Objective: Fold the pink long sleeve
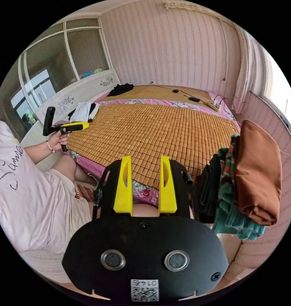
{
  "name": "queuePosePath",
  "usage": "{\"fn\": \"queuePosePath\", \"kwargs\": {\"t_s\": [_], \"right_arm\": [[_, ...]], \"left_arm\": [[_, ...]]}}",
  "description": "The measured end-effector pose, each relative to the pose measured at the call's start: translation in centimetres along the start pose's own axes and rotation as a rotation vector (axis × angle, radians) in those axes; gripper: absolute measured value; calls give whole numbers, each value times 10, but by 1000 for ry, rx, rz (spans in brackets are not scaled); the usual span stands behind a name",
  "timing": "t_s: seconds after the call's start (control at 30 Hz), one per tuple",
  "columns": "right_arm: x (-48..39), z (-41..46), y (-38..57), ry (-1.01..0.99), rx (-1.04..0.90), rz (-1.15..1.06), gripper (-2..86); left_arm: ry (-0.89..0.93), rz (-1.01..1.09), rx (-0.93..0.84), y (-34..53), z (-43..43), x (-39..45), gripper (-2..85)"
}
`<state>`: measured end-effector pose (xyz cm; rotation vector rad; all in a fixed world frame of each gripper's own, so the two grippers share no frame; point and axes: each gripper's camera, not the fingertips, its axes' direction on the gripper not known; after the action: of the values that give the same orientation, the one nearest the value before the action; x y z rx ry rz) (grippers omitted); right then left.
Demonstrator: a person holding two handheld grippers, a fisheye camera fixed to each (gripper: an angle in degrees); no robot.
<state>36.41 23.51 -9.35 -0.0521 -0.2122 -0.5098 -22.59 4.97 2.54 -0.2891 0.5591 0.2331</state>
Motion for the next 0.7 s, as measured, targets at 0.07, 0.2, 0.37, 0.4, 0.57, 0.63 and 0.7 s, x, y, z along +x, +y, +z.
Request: {"fn": "queuePosePath", "kwargs": {"t_s": [0.07,0.2,0.37,0.4,0.57,0.63,0.7], "right_arm": [[-83,59,-51,-136,-83,-177,130],[-224,127,-135,-328,-116,-482,131],[-439,200,-256,-446,-146,-899,129],[-463,207,-267,-445,-143,-943,129],[-659,283,-346,-334,-149,-1260,128],[-713,312,-365,-315,-170,-1313,128],[-760,342,-381,-288,-204,-1339,129]], "left_arm": [[-187,-133,96,53,-72,-51,64],[-360,-390,193,136,-165,-123,61],[-576,-676,280,248,-264,-208,57],[-586,-704,276,257,-270,-217,56],[-606,-879,299,315,-304,-302,57],[-583,-917,323,323,-308,-330,63],[-569,-943,338,326,-311,-357,71]]}}
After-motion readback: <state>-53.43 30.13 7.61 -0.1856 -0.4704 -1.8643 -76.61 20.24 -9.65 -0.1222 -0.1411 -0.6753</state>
